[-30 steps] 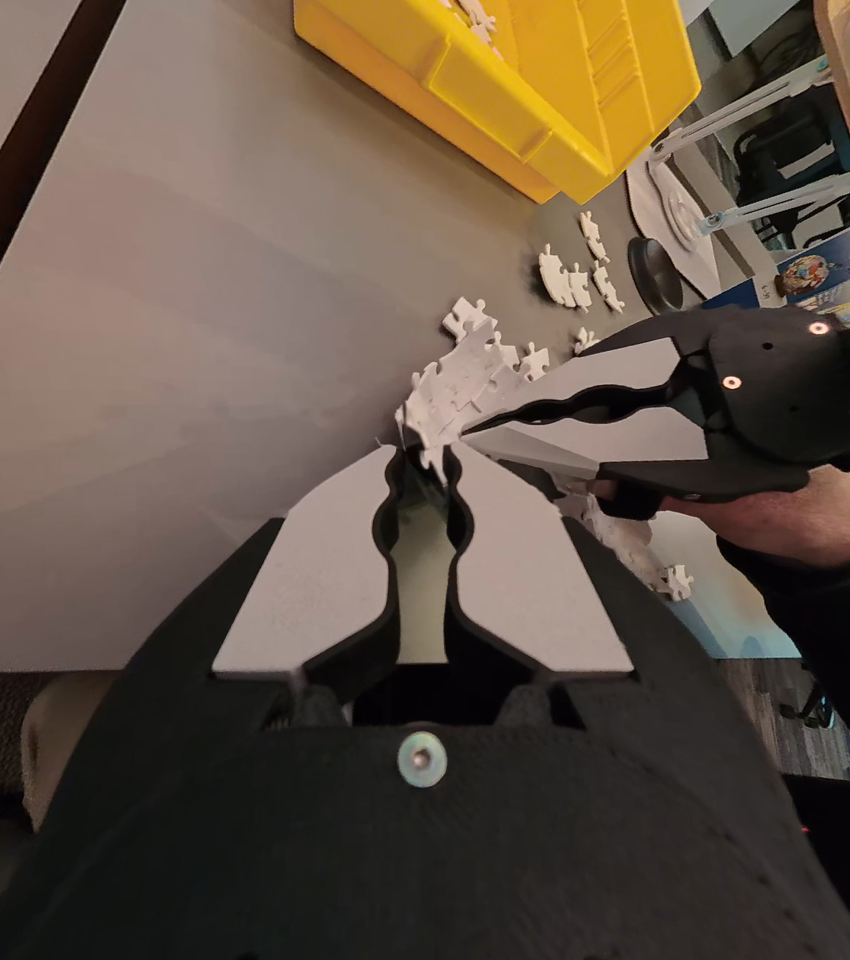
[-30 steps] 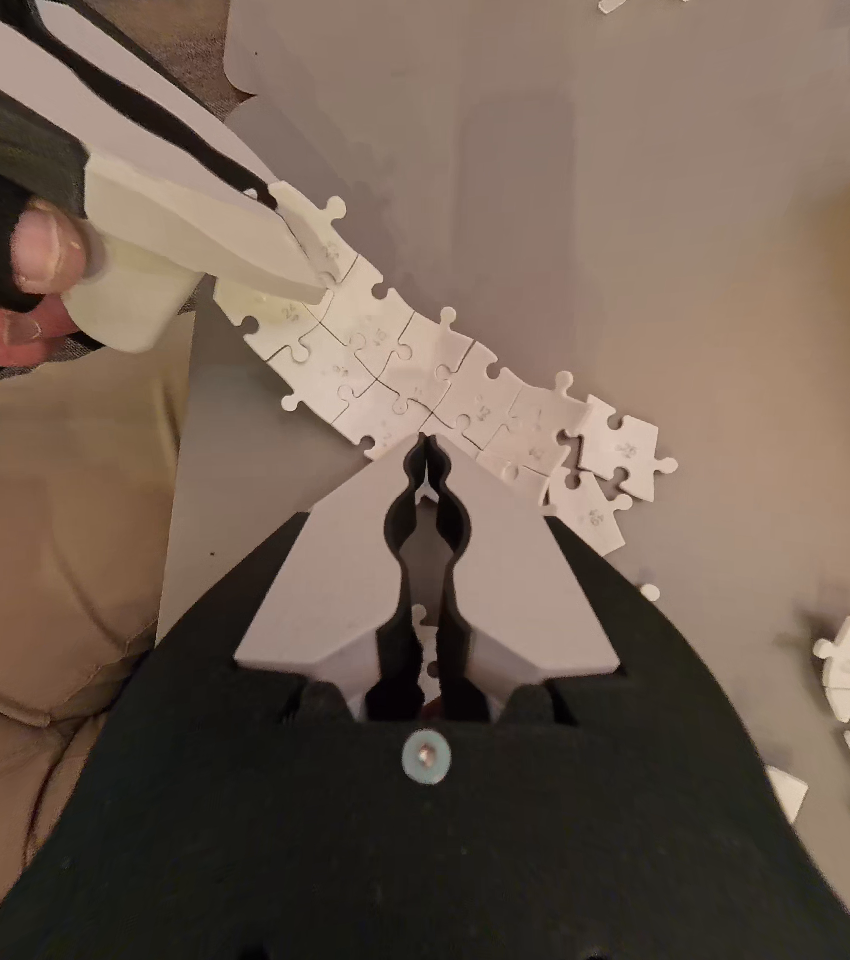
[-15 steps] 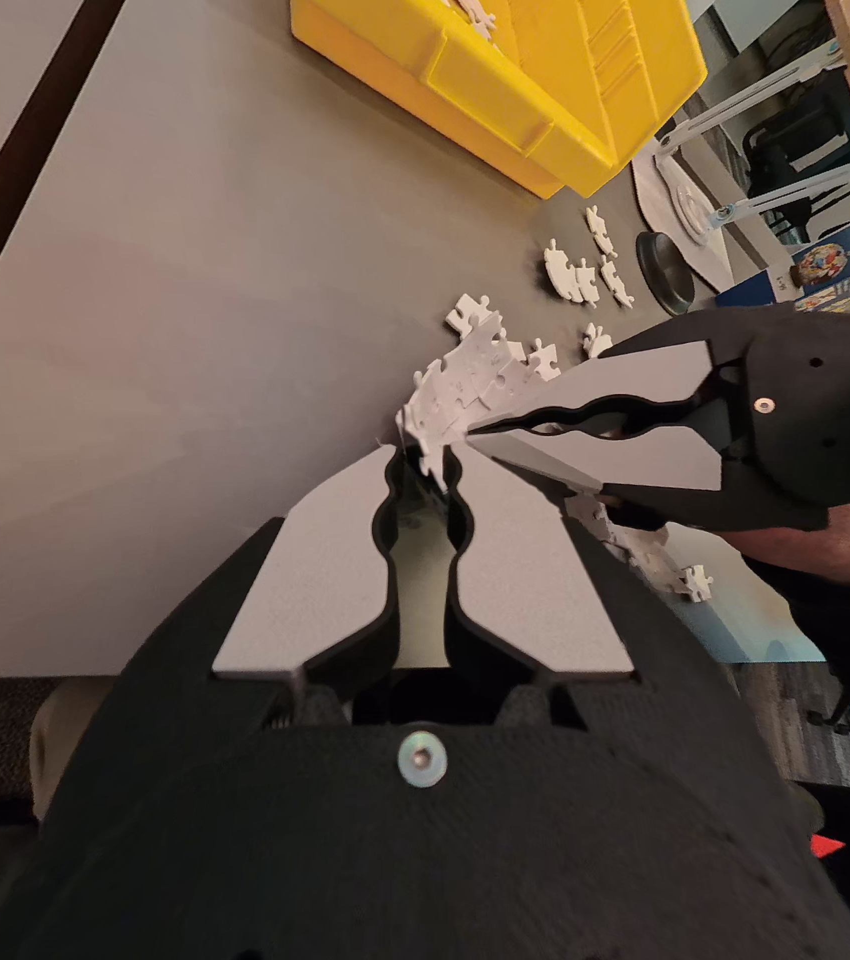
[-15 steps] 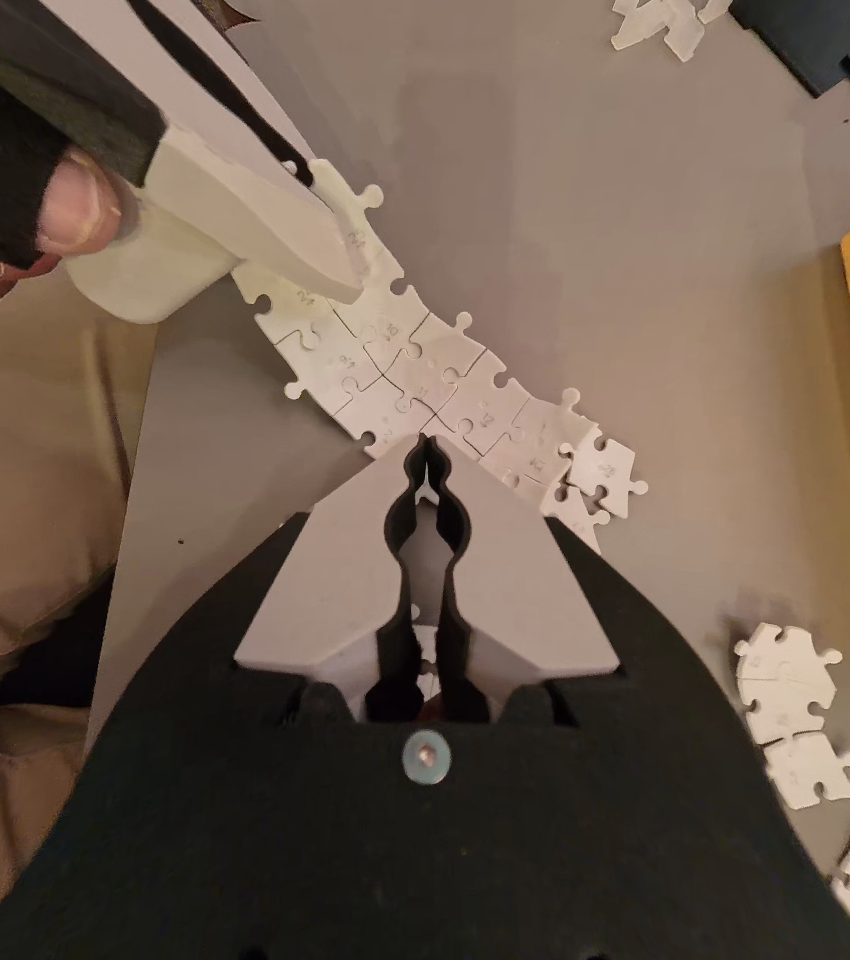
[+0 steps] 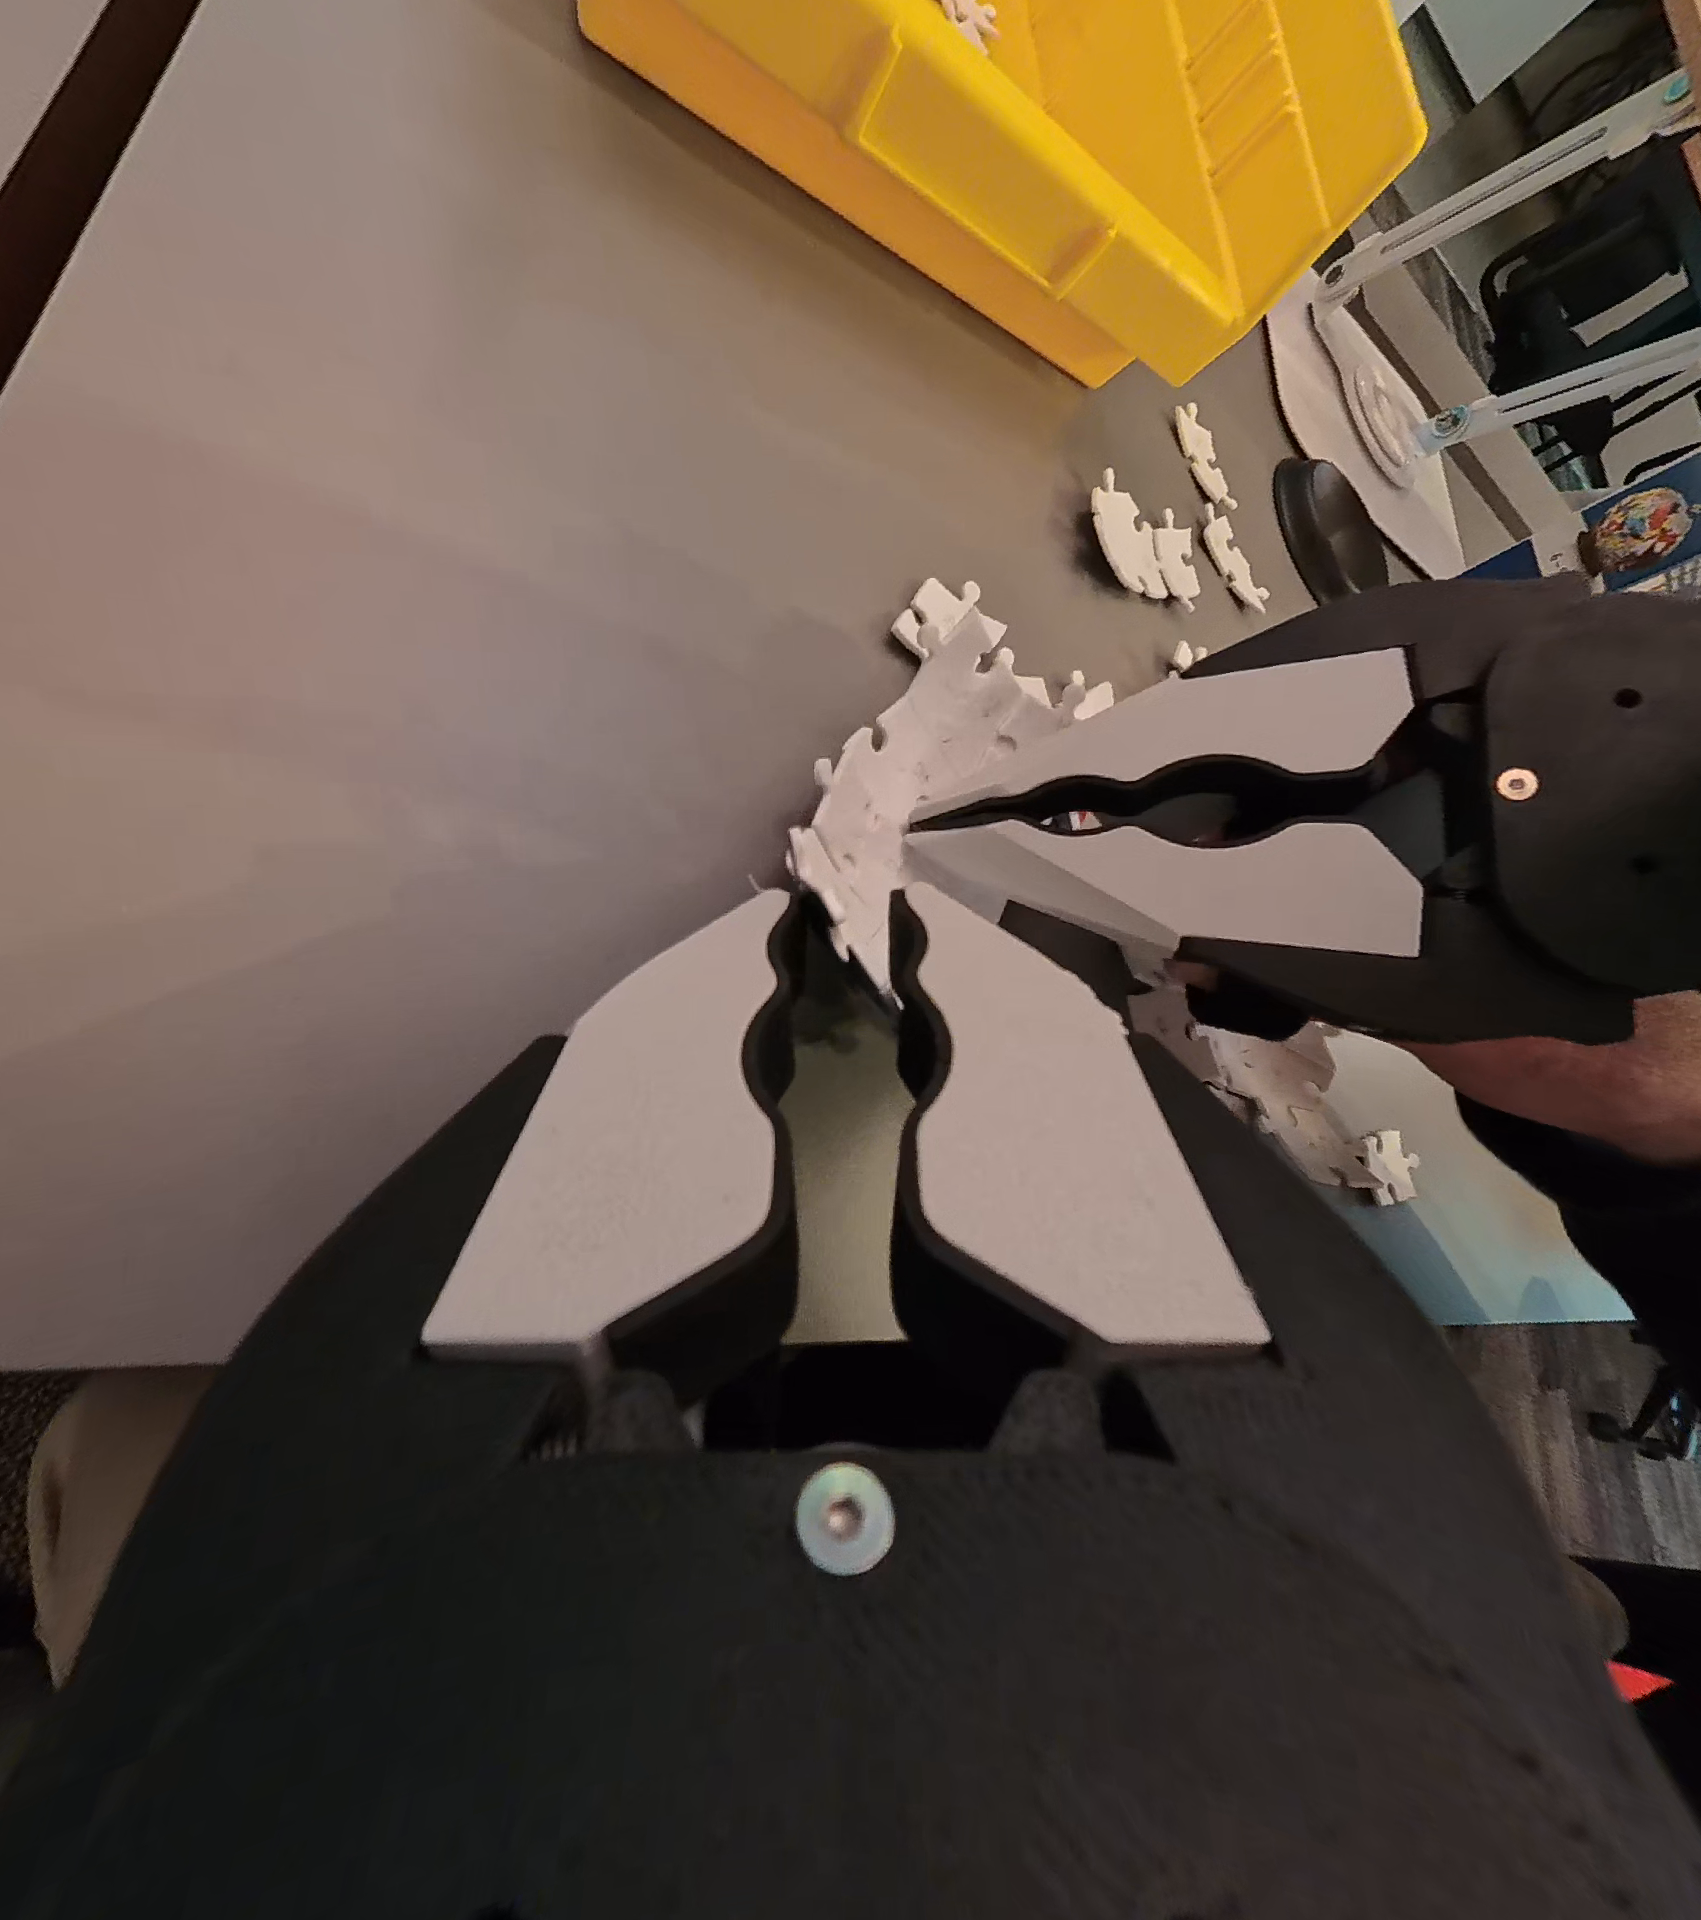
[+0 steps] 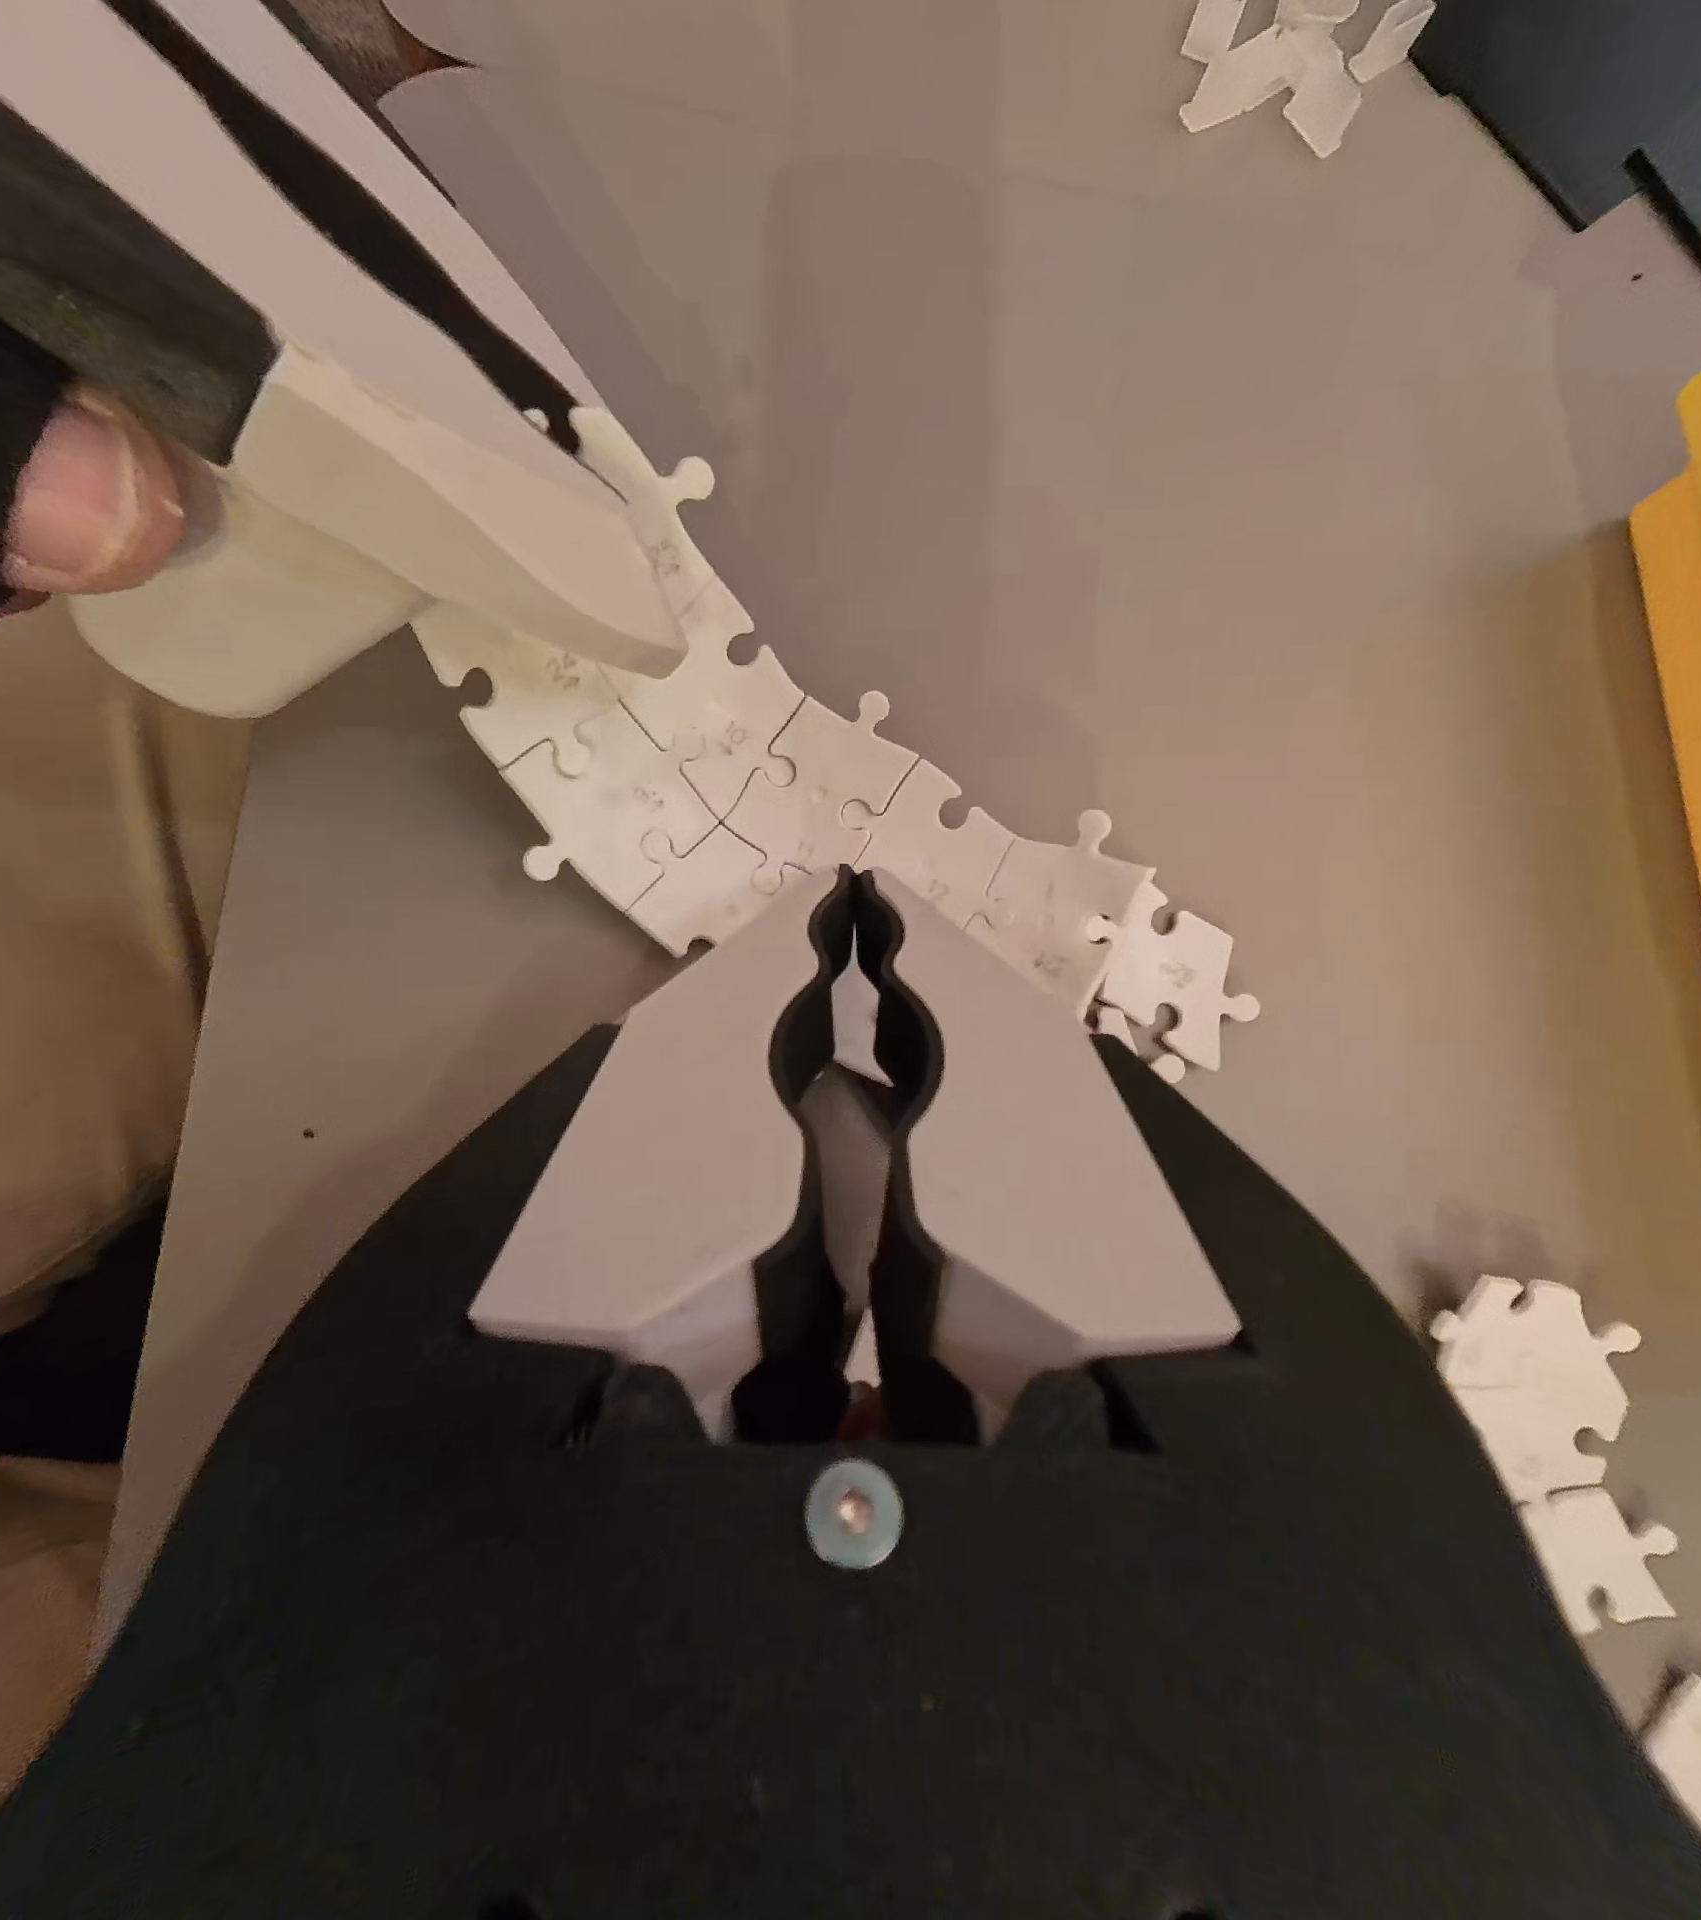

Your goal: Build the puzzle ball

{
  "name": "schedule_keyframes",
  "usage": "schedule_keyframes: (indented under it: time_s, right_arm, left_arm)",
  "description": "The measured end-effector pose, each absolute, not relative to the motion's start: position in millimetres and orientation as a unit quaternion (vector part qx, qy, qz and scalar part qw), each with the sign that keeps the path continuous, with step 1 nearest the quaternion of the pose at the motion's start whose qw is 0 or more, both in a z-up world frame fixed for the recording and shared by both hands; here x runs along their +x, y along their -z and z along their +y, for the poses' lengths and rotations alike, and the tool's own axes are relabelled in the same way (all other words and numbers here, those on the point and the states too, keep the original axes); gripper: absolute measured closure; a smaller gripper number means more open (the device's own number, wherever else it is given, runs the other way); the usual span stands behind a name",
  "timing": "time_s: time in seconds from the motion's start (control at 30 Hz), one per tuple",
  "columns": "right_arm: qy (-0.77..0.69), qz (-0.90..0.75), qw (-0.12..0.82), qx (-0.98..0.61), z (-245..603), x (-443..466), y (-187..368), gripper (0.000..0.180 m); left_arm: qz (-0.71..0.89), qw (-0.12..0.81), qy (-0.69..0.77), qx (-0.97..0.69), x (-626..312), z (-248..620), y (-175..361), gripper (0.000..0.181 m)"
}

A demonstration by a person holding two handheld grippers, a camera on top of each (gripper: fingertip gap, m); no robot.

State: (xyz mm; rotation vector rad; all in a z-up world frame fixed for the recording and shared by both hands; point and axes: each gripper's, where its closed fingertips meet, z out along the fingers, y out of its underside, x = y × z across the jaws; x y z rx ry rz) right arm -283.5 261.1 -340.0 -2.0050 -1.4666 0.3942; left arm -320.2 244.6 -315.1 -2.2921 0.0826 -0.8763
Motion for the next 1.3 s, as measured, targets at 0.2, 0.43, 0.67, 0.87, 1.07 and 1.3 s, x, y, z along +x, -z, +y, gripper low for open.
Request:
schedule_keyframes:
  time_s: [0.2,0.43,0.67,0.87,1.07,1.3]
  right_arm:
    - [-0.108,-0.574,0.313,-0.749,261,-283,340,0.18]
    - [-0.142,-0.537,0.348,-0.755,270,-274,300,0.18]
    - [-0.153,-0.489,0.349,-0.784,290,-243,284,0.18]
    - [-0.194,-0.472,0.298,-0.807,282,-243,307,0.175]
    - [-0.23,-0.448,0.281,-0.817,280,-242,304,0.173]
    - [-0.24,-0.436,0.278,-0.821,282,-233,302,0.17]
  left_arm:
    - [0.032,0.335,0.34,-0.878,-320,245,315,0.165]
    - [0.026,0.329,0.348,-0.878,-325,245,321,0.16]
    - [0.032,0.323,0.359,-0.875,-331,246,322,0.162]
    - [0.046,0.321,0.344,-0.881,-334,247,324,0.171]
    - [0.063,0.329,0.324,-0.885,-332,248,324,0.177]
    - [0.071,0.364,0.298,-0.879,-337,254,317,0.178]
